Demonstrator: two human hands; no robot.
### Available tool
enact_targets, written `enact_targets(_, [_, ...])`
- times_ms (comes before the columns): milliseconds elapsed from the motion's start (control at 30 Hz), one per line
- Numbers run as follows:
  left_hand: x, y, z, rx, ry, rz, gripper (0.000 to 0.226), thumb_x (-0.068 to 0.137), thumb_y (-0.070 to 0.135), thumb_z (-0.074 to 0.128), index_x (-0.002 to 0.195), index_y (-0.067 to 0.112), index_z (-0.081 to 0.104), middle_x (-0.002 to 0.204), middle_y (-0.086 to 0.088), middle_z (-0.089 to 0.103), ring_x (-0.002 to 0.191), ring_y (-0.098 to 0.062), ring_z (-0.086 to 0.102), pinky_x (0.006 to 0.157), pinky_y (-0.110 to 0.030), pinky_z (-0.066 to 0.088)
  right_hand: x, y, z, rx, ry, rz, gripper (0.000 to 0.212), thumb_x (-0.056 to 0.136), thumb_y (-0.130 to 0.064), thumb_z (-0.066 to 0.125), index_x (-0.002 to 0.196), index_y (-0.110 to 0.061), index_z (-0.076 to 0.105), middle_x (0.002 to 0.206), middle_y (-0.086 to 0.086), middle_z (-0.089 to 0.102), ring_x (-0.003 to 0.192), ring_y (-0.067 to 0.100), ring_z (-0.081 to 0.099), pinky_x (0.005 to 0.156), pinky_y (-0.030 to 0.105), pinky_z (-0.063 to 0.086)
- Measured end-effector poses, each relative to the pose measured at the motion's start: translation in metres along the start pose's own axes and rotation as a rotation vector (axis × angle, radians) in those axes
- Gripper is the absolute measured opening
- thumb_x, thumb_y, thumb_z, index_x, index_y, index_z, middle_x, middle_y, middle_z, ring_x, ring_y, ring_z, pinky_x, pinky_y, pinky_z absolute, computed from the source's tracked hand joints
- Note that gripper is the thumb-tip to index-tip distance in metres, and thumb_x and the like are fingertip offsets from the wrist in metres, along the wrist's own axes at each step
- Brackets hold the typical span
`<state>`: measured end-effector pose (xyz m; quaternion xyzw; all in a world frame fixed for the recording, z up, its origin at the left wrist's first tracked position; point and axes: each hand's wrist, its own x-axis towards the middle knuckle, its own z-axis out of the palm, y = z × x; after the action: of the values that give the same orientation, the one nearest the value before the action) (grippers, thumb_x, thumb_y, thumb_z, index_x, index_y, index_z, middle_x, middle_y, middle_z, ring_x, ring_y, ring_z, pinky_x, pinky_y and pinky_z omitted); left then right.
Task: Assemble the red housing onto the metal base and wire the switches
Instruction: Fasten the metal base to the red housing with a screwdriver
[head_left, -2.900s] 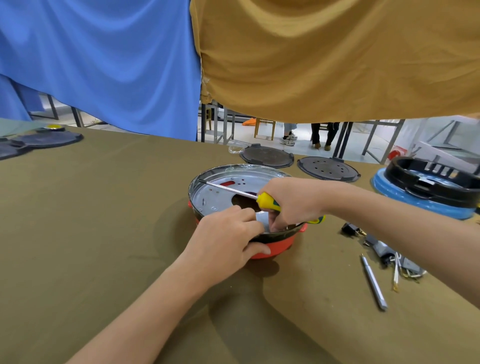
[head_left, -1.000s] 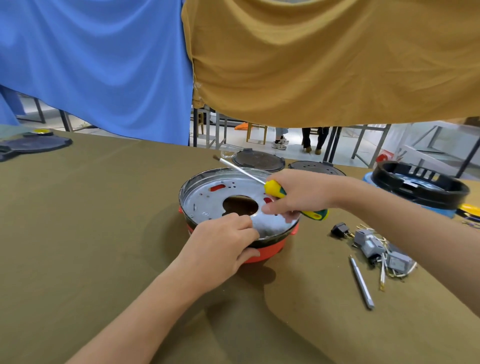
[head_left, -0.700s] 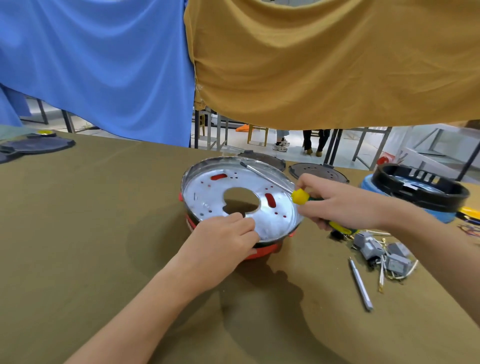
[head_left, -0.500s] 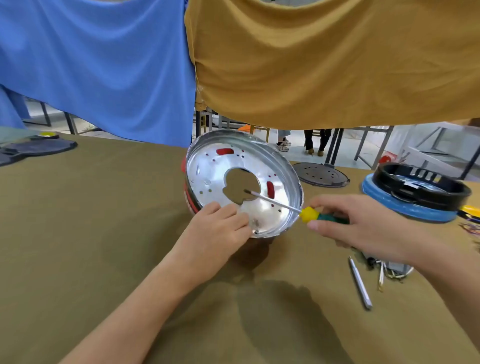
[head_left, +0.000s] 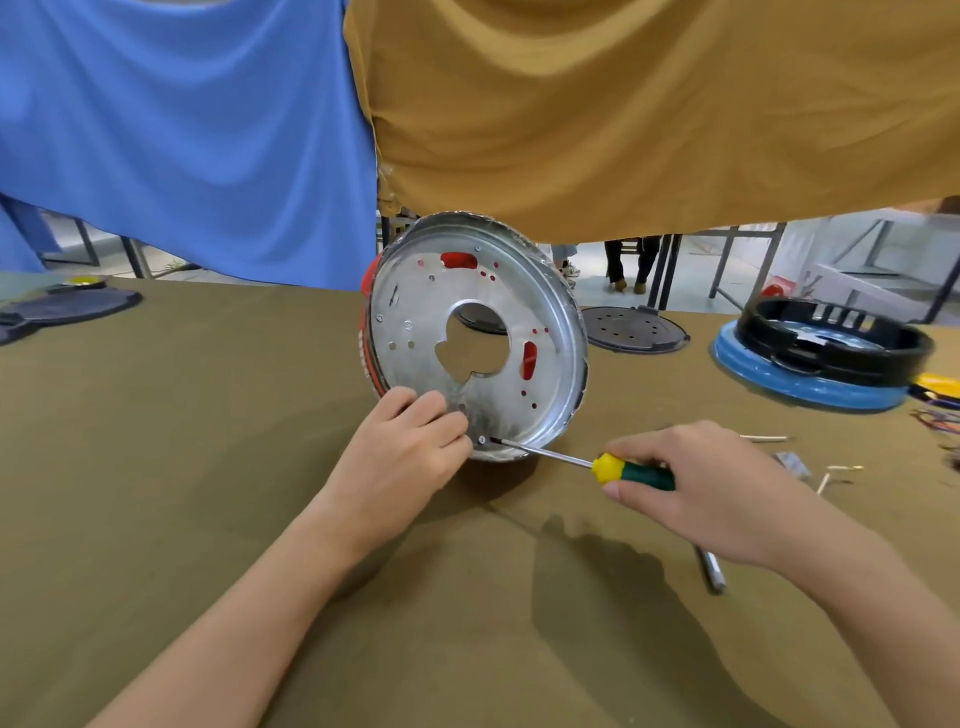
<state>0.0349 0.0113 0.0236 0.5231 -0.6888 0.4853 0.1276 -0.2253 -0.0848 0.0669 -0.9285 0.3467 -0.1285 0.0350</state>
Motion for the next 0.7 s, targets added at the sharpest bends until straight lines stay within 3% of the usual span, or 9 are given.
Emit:
enact_targets(367, [0.000,0.002,0.002,-0.009,0.003,-0.023,0.054,0.097,-0.004,0.020,0.065,0.014,0.060,0.069,0.001,0.055,0.068,-0.022,0.053,0.067,-0.031,0.037,0.003,-0.006,0.001,0.034,-0.050,0.006,0.029,0.092,-0.053,0.057,0.113,-0.035,0.067,0.093,-0.012,0.072,0.084,0.007,0.063,0.078,0.034,0.056])
enact_targets(533, [0.000,0.004,0.001,-0.043,0.009,-0.031,0.056,0.097,-0.004,0.017,0.065,0.013,0.059,0.068,0.001,0.055,0.067,-0.023,0.053,0.067,-0.031,0.036,0.010,-0.003,-0.006,-0.020,-0.085,0.007,0.024,0.092,-0.053,0.057,0.101,-0.035,0.069,0.077,-0.009,0.069,0.069,0.007,0.060,0.062,0.027,0.051])
enact_targets(700, [-0.001,0.003,0.003,-0.066,0.011,-0.049,0.058,0.098,-0.004,0.016,0.065,0.013,0.060,0.069,0.001,0.055,0.067,-0.023,0.053,0.067,-0.031,0.035,0.012,-0.008,-0.010,-0.066,-0.121,-0.017,0.019,0.093,-0.052,0.056,0.096,-0.036,0.067,0.077,-0.010,0.067,0.070,0.008,0.059,0.061,0.027,0.050])
